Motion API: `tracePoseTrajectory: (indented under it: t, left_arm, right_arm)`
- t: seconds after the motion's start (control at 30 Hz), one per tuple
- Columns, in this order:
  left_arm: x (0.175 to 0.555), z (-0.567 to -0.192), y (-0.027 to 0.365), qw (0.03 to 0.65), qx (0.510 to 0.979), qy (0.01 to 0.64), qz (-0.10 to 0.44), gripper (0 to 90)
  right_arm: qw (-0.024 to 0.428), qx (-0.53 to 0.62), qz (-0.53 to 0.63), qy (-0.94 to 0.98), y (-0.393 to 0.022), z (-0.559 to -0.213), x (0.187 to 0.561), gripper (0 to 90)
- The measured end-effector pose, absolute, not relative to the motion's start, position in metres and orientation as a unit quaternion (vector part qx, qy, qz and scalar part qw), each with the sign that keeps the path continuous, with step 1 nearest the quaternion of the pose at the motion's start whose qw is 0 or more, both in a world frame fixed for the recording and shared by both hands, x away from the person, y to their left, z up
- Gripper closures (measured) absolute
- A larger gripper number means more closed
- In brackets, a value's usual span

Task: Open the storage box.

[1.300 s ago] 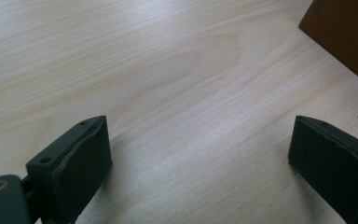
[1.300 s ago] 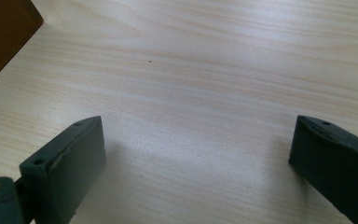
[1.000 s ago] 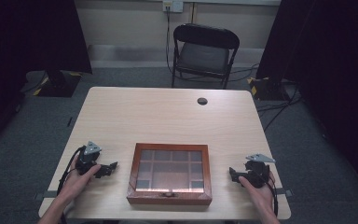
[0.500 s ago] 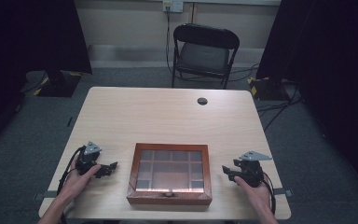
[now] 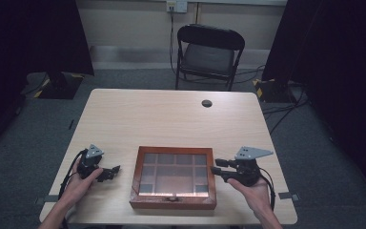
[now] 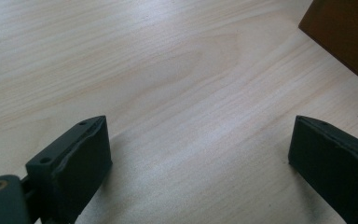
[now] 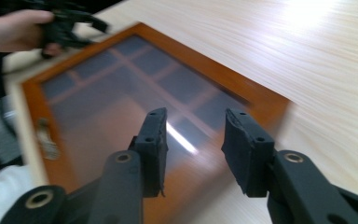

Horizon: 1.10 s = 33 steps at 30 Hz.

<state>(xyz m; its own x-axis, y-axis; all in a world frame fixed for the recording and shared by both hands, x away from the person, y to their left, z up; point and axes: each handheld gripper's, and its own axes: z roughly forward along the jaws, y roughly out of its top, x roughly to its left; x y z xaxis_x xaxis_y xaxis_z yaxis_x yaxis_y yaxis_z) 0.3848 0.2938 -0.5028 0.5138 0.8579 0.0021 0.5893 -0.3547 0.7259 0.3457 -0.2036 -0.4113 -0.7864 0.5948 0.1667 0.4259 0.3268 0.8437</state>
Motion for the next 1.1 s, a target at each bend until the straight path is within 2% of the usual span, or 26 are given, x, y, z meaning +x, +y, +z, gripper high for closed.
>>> tracePoseTrajectory:
  t: [0.27, 0.47, 0.77, 1.0, 1.1]
  left_arm:
    - [0.385, -0.503, 0.294, 0.343, 0.799, 0.453, 0.196, 4.9]
    - [0.385, -0.503, 0.294, 0.343, 0.799, 0.453, 0.196, 5.0]
    - [0.385, -0.503, 0.294, 0.343, 0.799, 0.453, 0.196, 5.0]
    - [0.385, -0.503, 0.294, 0.343, 0.799, 0.453, 0.195, 5.0]
    - [0.385, -0.503, 0.294, 0.344, 0.8, 0.452, 0.194, 4.9]
  right_arm:
    - [0.043, 0.247, 0.501, 0.828, -0.156, -0.399, 0.339, 59.0]
    - [0.01, 0.228, 0.503, 0.833, -0.138, -0.397, 0.336, 59.9]
    - [-0.034, 0.213, 0.489, 0.846, -0.121, -0.415, 0.329, 66.7]
    - [-0.055, 0.192, 0.473, 0.858, -0.114, -0.427, 0.32, 77.7]
    - [-0.063, 0.181, 0.461, 0.866, -0.11, -0.432, 0.318, 79.1]
